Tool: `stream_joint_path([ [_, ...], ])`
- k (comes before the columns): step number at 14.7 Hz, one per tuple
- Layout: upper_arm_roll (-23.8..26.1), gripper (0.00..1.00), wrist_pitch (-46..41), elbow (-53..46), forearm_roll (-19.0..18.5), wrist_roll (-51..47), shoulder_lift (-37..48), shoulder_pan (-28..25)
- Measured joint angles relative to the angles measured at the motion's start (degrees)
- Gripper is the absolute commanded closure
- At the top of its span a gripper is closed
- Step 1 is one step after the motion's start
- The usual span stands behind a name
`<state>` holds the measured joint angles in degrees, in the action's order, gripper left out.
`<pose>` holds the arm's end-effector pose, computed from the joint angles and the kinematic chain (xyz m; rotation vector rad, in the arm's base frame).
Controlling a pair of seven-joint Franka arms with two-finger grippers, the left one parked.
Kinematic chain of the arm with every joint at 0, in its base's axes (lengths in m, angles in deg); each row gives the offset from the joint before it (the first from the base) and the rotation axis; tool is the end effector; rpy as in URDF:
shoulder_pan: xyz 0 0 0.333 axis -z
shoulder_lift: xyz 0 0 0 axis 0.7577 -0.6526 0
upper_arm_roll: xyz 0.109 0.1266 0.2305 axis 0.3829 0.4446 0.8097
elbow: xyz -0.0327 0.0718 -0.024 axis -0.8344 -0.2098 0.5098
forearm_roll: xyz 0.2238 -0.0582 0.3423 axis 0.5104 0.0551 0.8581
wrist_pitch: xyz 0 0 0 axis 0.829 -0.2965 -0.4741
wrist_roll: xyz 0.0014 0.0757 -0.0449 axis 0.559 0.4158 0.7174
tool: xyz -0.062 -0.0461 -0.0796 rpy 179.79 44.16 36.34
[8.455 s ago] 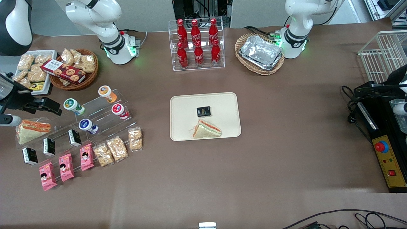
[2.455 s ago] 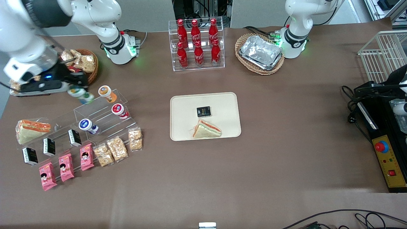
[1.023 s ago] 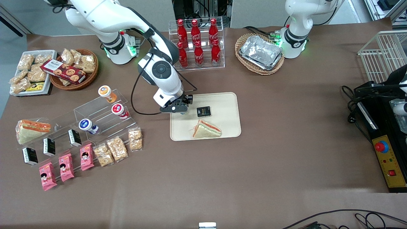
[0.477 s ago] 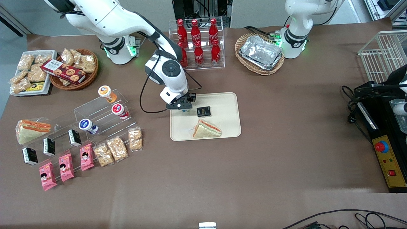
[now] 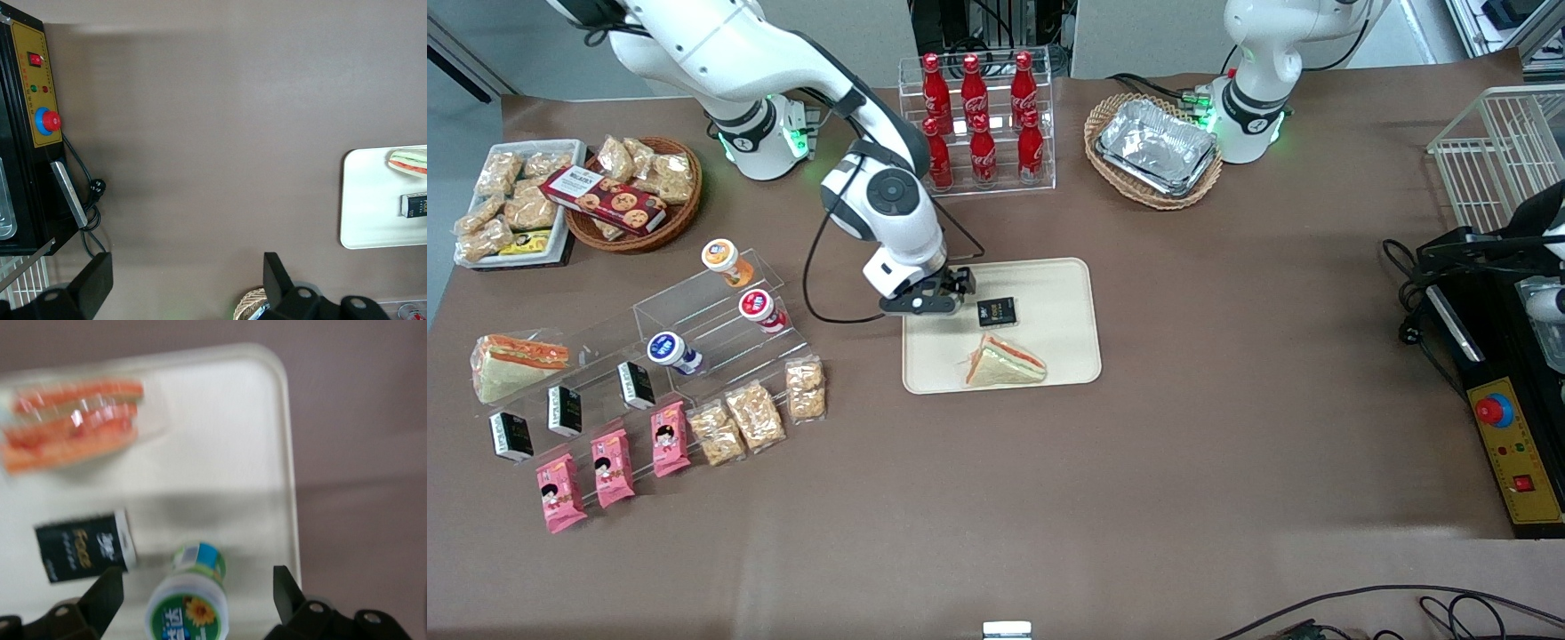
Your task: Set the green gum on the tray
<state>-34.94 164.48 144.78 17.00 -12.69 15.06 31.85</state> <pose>0.4278 0.4011 0.2121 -3.0918 0.1359 -0.0296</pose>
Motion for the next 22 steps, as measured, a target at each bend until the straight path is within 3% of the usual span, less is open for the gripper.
stream_joint_path([
  [2,-0.11,0.0,-3.66,-1.76,-0.09,1.96,2.84,2.3],
  [7,-0.24,0.0,-23.47,-11.04,0.05,8.64,9.59,8.3],
  [11,-0.98,0.0,-39.12,-20.45,6.86,21.49,14.19,15.73],
  [13,-5.35,0.0,-43.58,-22.45,8.55,28.19,17.01,17.82],
  [19,-26.18,0.0,-49.78,-25.13,10.9,52.34,23.01,18.63],
  [22,-31.25,0.0,-51.95,-28.57,11.1,56.37,23.2,18.23],
])
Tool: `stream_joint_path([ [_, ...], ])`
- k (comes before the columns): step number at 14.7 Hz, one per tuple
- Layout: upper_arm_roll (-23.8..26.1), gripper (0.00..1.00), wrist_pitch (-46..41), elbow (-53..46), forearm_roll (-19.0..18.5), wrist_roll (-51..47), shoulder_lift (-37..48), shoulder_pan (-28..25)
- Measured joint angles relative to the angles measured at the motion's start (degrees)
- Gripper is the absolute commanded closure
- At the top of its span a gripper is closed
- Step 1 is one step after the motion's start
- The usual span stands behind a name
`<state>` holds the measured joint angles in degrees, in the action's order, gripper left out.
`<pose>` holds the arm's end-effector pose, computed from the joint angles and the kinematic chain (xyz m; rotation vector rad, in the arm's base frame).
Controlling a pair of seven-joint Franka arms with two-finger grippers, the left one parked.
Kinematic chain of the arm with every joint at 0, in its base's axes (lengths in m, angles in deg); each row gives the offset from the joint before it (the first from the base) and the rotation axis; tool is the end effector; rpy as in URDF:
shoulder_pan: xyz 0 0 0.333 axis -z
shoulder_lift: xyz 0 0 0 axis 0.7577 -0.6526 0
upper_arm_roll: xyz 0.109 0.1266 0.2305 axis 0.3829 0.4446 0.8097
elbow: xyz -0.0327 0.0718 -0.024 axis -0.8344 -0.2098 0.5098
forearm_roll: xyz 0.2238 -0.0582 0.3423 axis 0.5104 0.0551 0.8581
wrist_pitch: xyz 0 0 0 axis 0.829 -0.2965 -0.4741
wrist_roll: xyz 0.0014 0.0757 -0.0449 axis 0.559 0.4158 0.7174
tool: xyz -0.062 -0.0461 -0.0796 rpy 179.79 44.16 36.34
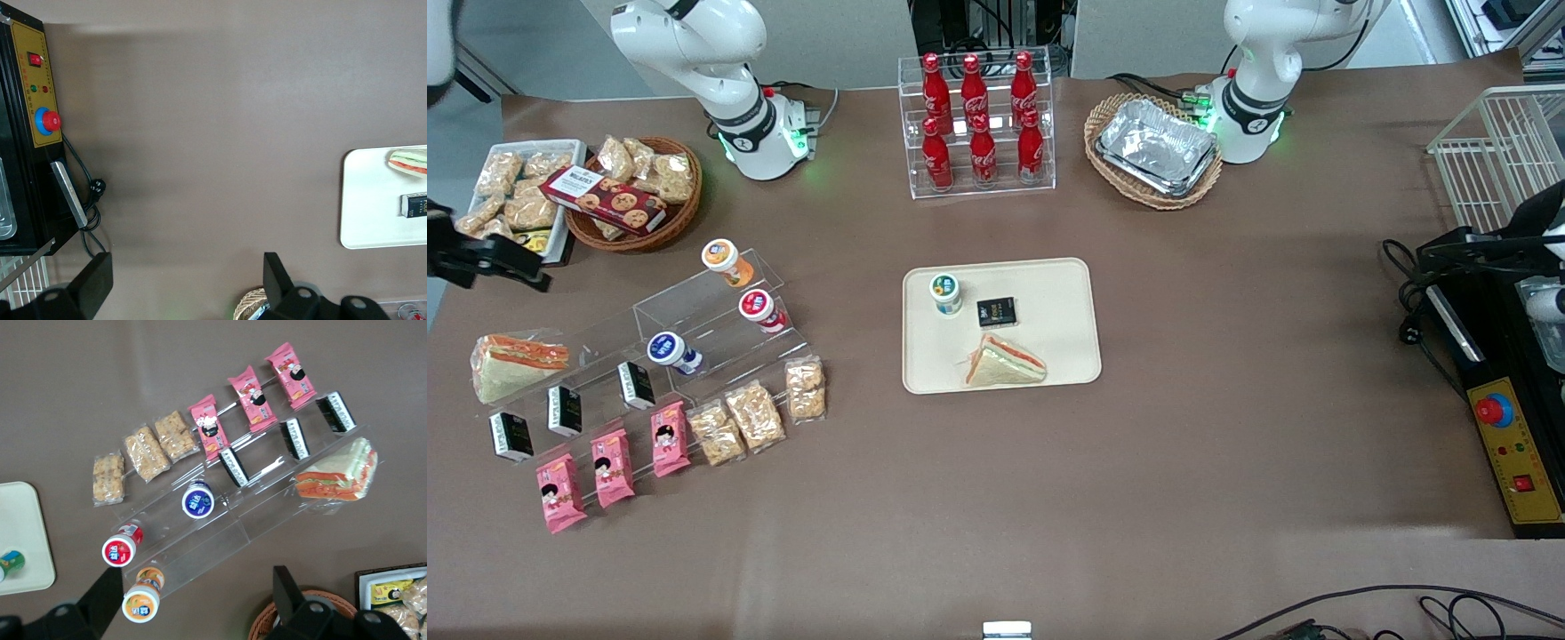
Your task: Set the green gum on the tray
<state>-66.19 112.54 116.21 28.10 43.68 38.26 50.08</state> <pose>0.5595 -0.0693 0.5918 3.1187 -0.1666 -0.0028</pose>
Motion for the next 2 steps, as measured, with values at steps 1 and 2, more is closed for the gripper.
stream_joint_path([
  [1,-0.8,0.0,-0.3,-0.66,0.0,0.04,-0.01,-0.55],
  [2,-1.29,0.0,-0.54,-1.19,0.0,0.04,-0.02,-1.1],
])
